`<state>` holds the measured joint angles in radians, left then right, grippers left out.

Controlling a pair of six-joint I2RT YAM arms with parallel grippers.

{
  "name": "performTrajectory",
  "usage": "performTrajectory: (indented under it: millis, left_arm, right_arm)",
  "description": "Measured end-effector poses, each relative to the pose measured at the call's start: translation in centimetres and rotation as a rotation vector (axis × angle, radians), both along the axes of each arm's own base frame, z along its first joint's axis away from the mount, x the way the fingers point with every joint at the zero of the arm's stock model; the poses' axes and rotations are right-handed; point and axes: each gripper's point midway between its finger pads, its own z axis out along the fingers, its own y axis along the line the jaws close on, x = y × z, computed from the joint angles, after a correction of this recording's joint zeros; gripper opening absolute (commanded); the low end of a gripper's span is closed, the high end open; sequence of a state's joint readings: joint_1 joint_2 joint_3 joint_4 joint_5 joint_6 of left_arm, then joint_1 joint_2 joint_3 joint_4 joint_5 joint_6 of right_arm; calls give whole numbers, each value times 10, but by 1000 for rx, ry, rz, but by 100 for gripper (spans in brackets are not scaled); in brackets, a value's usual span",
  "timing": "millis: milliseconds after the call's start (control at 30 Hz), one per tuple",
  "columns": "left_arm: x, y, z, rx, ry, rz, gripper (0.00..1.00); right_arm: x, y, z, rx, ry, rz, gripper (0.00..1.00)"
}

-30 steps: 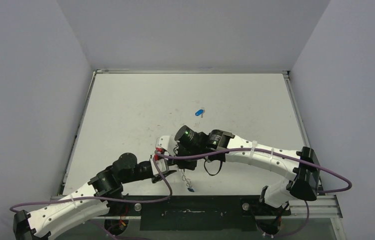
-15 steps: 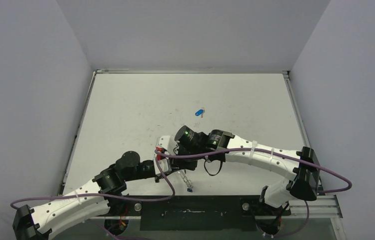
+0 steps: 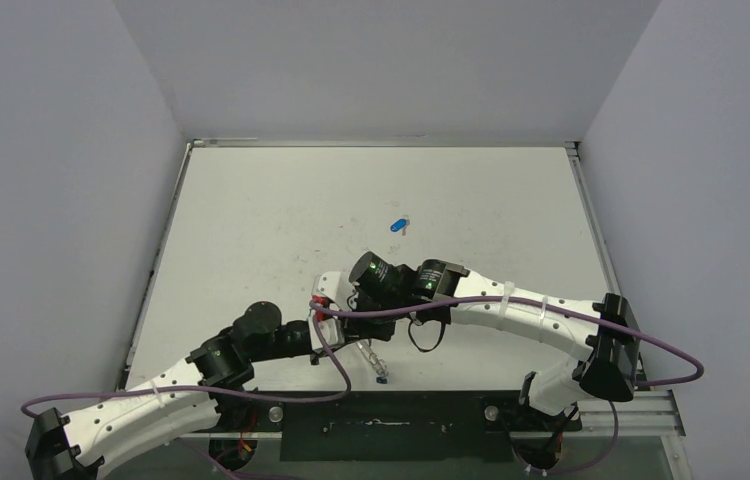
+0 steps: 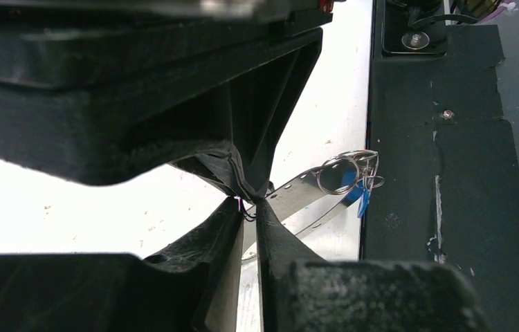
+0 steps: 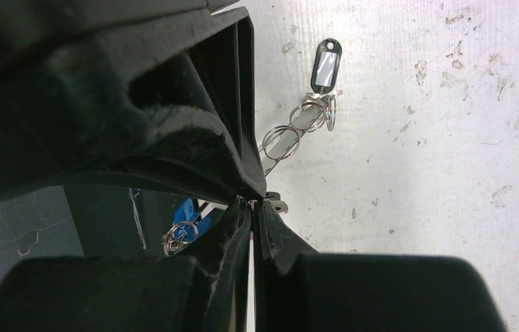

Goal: Put the keys on the keyring

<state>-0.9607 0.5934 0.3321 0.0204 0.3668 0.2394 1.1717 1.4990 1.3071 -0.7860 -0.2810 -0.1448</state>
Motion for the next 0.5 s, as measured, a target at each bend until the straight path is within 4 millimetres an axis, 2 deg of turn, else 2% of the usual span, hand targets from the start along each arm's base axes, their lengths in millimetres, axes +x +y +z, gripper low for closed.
performTrajectory:
  millis: [300, 333, 467, 500]
  left_arm:
    - [1, -1, -5, 17, 3, -2, 20]
    - [1, -1, -6, 21, 4, -3, 19]
    - [1, -1, -8, 29, 6, -4, 0]
    - [1, -1, -9, 31, 7, -4, 0]
  right_arm:
    - [-2, 3, 2, 16, 8, 9, 0]
    - [-2, 4, 2, 19, 9, 10, 0]
    - [-2, 5, 2, 24, 11, 13, 0]
    - [-2, 5, 2, 23, 10, 13, 0]
